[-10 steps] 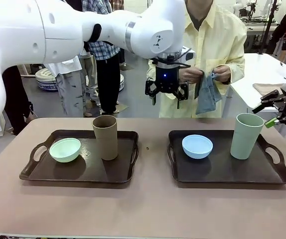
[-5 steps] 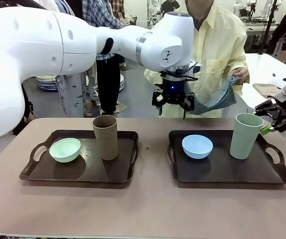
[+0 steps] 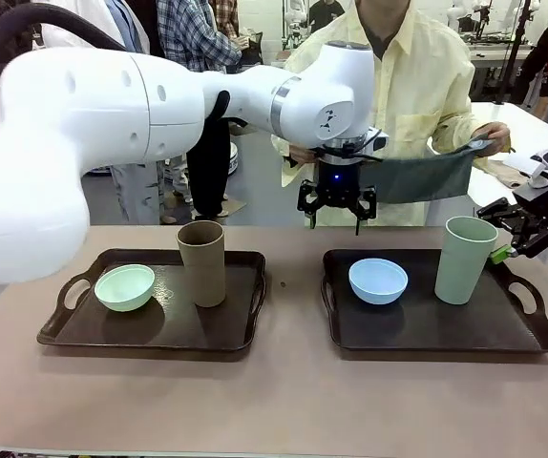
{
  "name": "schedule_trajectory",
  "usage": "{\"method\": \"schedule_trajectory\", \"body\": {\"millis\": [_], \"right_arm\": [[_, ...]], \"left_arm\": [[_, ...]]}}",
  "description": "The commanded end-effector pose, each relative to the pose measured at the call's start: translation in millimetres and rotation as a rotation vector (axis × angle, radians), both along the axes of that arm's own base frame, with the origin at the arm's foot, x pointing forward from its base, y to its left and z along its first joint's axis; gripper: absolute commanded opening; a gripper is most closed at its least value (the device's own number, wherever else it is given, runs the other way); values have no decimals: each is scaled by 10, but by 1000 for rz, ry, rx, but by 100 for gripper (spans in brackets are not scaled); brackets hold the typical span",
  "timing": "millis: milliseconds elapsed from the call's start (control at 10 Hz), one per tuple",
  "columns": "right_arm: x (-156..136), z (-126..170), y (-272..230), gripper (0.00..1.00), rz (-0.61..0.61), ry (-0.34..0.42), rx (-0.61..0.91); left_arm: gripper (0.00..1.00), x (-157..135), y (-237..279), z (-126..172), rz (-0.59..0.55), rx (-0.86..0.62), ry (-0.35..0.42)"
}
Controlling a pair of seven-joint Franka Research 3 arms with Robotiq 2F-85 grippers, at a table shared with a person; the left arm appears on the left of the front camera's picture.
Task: Set up a tray with a mat and arrange the tableware.
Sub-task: Pick up the Picnic Bowl and Reusable plastic cup from the Handle tray in front of the human's position and hold them in the air.
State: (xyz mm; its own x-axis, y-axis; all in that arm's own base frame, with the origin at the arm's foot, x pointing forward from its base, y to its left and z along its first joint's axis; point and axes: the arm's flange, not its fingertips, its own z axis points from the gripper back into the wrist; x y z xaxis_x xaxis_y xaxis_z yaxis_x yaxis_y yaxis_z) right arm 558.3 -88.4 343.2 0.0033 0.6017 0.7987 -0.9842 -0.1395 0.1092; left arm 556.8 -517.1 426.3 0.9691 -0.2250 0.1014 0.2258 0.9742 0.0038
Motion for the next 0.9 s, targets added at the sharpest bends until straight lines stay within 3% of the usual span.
{"method": "schedule_trajectory", "body": {"millis": [0, 300, 800], "right_arm": [[-137, -29, -34, 100, -11, 15, 0], [-266, -80, 82, 100, -16, 14, 4], [-53, -327, 289, 100, -26, 36, 54]], "left_arm": [[100, 149, -155, 92, 52, 23, -1], [100, 236, -194, 1, 70, 22, 28], [100, 87, -351, -221, 41, -9, 146]]}}
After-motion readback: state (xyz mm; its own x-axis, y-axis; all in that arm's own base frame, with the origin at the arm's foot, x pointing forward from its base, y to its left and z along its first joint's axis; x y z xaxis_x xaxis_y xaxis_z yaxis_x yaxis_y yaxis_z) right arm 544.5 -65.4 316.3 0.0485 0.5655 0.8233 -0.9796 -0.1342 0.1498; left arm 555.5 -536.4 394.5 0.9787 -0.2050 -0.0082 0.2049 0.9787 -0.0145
